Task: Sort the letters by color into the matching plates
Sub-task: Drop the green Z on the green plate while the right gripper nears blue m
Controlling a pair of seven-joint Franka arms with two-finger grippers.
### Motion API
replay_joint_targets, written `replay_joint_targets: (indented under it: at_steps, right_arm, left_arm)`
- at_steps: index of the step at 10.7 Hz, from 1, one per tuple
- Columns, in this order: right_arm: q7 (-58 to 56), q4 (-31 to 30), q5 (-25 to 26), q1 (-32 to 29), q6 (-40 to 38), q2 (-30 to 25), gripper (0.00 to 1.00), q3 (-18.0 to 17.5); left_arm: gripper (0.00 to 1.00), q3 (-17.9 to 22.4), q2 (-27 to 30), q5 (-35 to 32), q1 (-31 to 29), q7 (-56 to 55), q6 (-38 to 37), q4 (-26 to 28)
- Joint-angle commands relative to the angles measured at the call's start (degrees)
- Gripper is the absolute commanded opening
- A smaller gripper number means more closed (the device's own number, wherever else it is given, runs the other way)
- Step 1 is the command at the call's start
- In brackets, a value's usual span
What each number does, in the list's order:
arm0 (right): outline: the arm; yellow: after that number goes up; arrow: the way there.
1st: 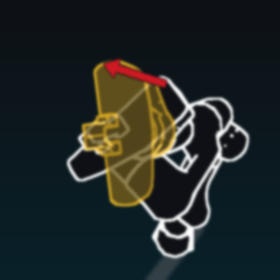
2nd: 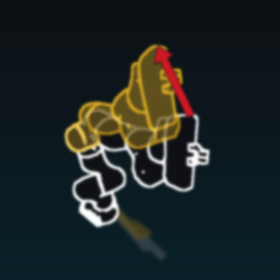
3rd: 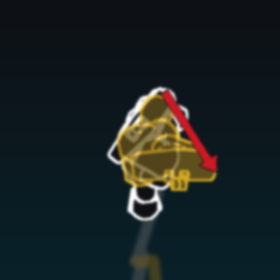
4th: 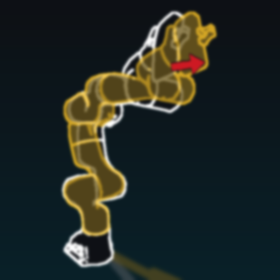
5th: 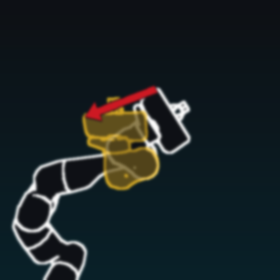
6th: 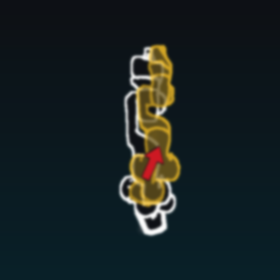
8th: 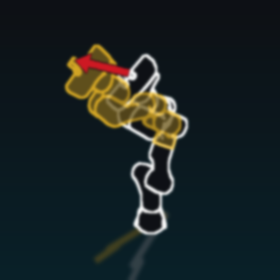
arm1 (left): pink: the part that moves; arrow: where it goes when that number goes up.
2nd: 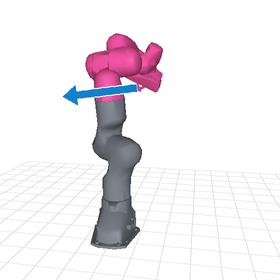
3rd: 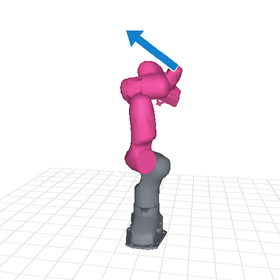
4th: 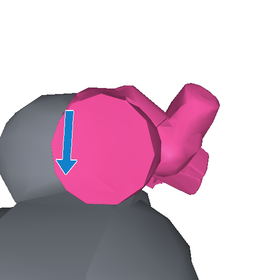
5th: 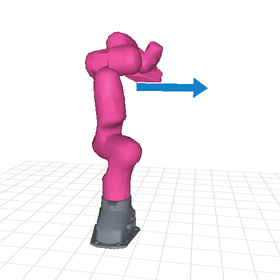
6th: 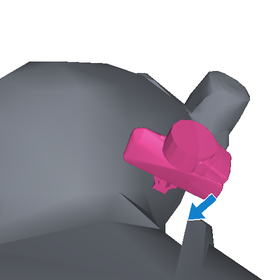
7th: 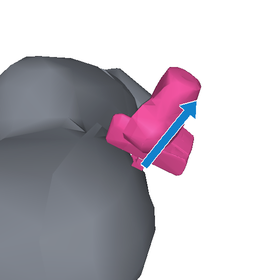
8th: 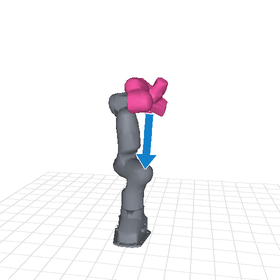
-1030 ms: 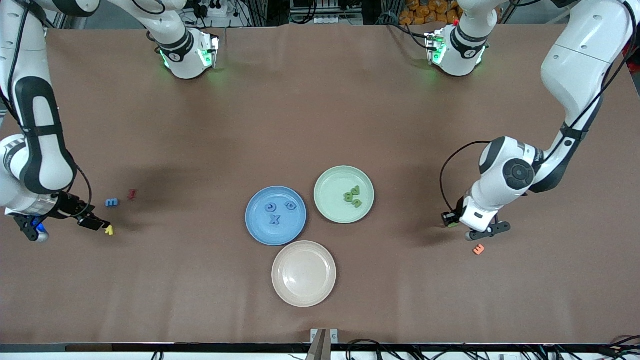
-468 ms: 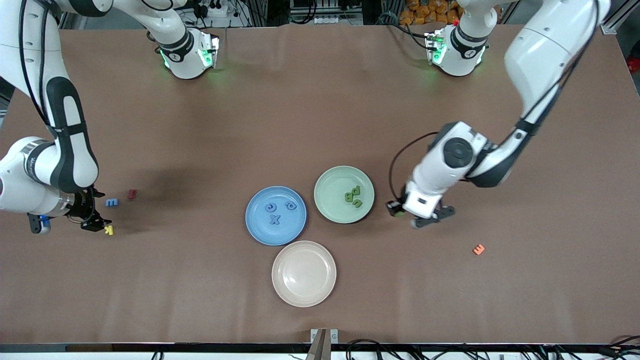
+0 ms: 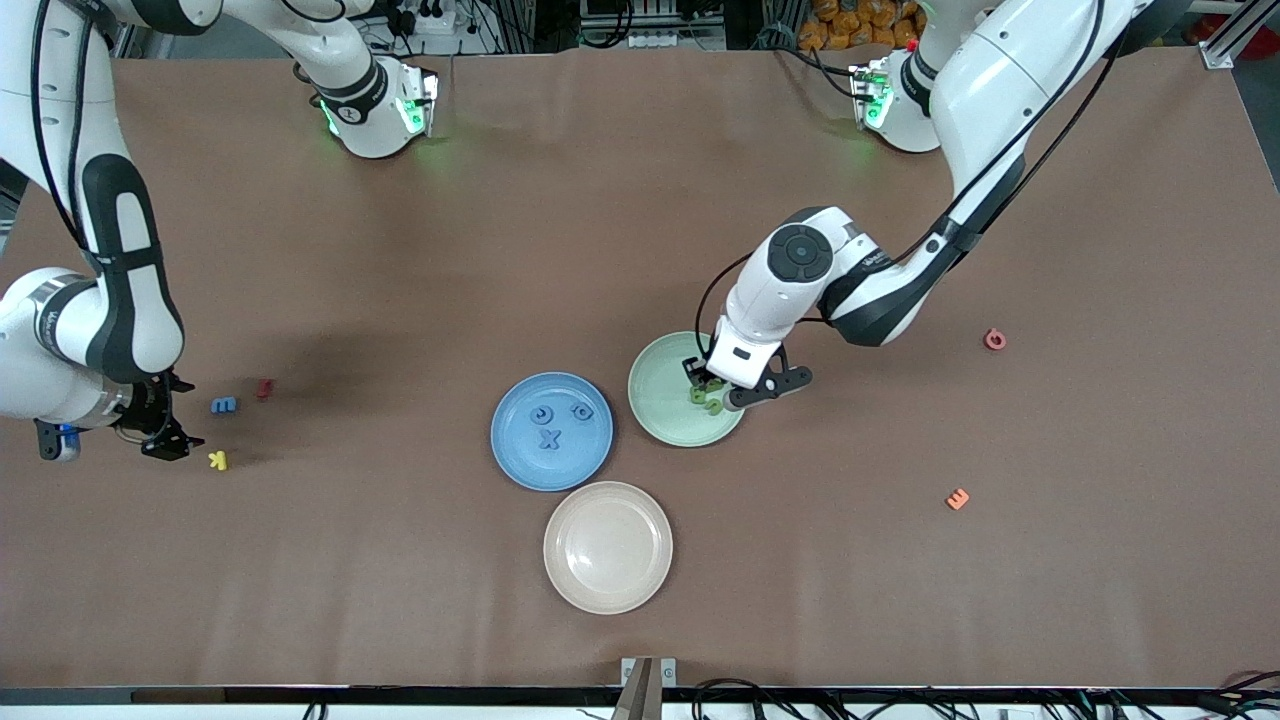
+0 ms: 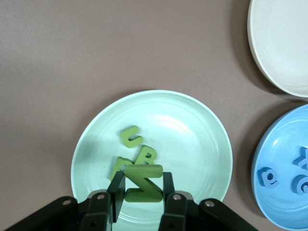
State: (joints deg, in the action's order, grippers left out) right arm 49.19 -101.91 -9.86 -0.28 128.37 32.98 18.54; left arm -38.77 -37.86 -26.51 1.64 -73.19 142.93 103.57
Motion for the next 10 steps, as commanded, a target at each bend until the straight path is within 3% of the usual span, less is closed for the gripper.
replay_joint_targets:
  at_steps: [1,6,10]
  right_arm:
    - [1.35,-7.50,0.90,-0.77,7.57,-3.44,1.00,-0.17]
    - [1.44,-12.69,-1.56,-1.30,12.31,-4.24,1.00,-0.26]
    - [1.44,-13.58,-2.78,-1.56,14.44,-3.27,1.00,-0.43]
  left_arm:
    - [1.00,3.17,-0.46,0.05,3.18,-0.46,-1.86,-2.41]
    - [1.00,4.40,-0.02,-0.83,3.19,0.24,-4.59,-7.06]
    - [1.00,5.37,1.72,-0.92,-0.30,11.19,-21.17,-13.04]
